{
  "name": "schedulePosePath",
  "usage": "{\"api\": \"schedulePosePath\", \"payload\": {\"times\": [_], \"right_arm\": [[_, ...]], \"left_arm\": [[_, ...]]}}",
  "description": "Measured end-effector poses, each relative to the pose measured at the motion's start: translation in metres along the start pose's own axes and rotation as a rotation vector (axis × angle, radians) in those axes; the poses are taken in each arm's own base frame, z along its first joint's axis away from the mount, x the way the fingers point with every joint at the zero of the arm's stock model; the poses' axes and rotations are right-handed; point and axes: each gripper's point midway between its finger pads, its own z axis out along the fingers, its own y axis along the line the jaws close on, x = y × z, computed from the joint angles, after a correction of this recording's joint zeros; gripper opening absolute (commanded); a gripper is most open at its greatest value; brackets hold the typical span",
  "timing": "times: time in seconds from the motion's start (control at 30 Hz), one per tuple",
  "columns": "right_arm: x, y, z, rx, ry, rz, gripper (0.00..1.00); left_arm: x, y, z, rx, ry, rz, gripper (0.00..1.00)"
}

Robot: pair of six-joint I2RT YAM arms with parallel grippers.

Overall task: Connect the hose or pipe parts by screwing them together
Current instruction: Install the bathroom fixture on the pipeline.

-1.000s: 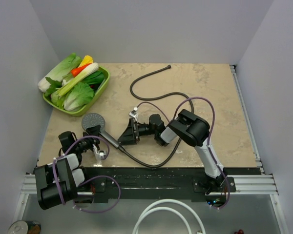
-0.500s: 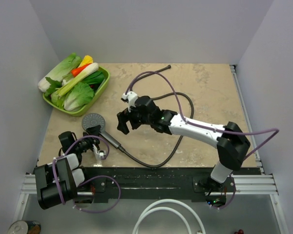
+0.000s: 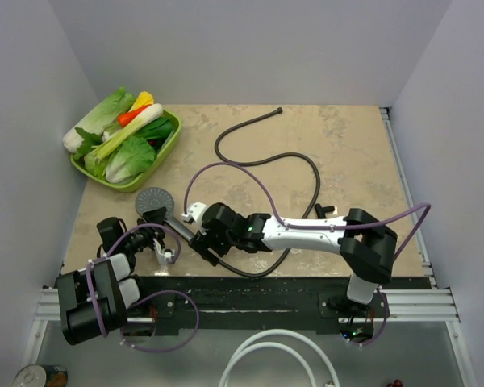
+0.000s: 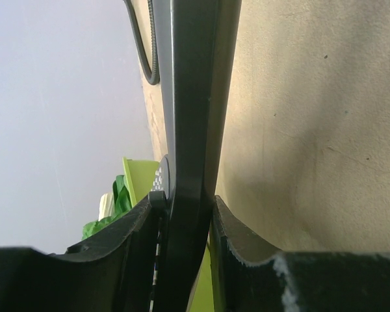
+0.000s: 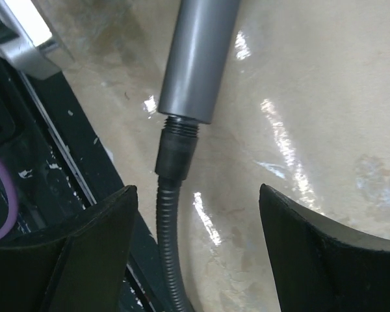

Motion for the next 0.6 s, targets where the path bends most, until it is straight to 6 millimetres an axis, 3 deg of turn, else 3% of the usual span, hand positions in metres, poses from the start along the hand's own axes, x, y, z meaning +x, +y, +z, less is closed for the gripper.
{"api": "schedulePosePath", "payload": {"times": [0.13, 0.47, 0.57, 0.6], "right_arm": [[0.009, 0.012, 0.009, -0.036, 0.025, -0.006, 0.76], [0.002, 0.02, 0.024, -0.069, -0.003, 0.018, 0.6], [0.001, 0.023, 0.03, -0.082, -0.001, 0.025, 0.45], [0.001, 0.024, 0.032, -0.087, 0.0, 0.026, 0.34]], "left_arm": [[0.0, 0.0, 0.0, 0.0, 0.0, 0.0, 0.0], [0.0, 0.0, 0.0, 0.0, 0.0, 0.0, 0.0], [0.0, 0.0, 0.0, 0.0, 0.0, 0.001, 0.0], [0.0, 0.001, 0.0, -0.001, 0.001, 0.002, 0.0]]}}
